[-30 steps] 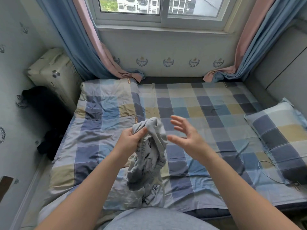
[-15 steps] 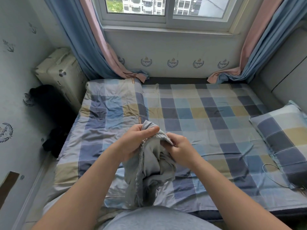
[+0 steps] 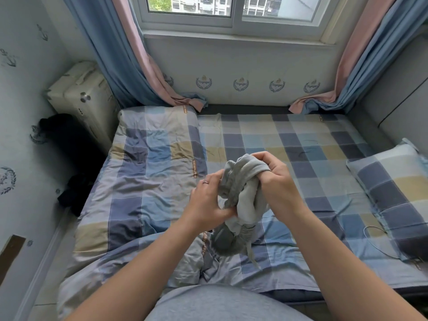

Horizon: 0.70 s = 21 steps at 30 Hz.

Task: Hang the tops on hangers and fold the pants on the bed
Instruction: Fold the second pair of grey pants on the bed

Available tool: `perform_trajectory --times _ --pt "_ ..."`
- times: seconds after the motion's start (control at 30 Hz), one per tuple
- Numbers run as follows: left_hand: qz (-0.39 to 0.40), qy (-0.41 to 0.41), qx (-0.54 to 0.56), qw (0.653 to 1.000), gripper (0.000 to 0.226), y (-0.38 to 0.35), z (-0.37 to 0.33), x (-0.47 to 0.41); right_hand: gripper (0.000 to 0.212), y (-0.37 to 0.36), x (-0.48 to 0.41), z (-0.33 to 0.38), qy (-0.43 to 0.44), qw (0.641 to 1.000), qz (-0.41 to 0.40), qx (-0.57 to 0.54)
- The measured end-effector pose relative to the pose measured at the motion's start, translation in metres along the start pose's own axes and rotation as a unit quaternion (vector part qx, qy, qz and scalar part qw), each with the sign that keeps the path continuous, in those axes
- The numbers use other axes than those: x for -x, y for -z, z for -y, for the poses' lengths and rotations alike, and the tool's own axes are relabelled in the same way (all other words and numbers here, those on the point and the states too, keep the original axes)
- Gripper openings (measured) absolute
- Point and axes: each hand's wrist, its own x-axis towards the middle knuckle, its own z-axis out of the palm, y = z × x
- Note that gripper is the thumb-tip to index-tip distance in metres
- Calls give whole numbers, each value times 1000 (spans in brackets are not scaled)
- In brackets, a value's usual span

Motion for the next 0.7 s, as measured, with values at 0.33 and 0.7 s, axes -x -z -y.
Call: perform_trajectory --times 0.33,0.7 --pt "41 134 16 990 16 -37 11 -6 38 33 2 27 -3 988 -54 -145" --pt "-64 125 106 984 12 5 -4 -20 9 91 -12 -93 -235 946 -198 98"
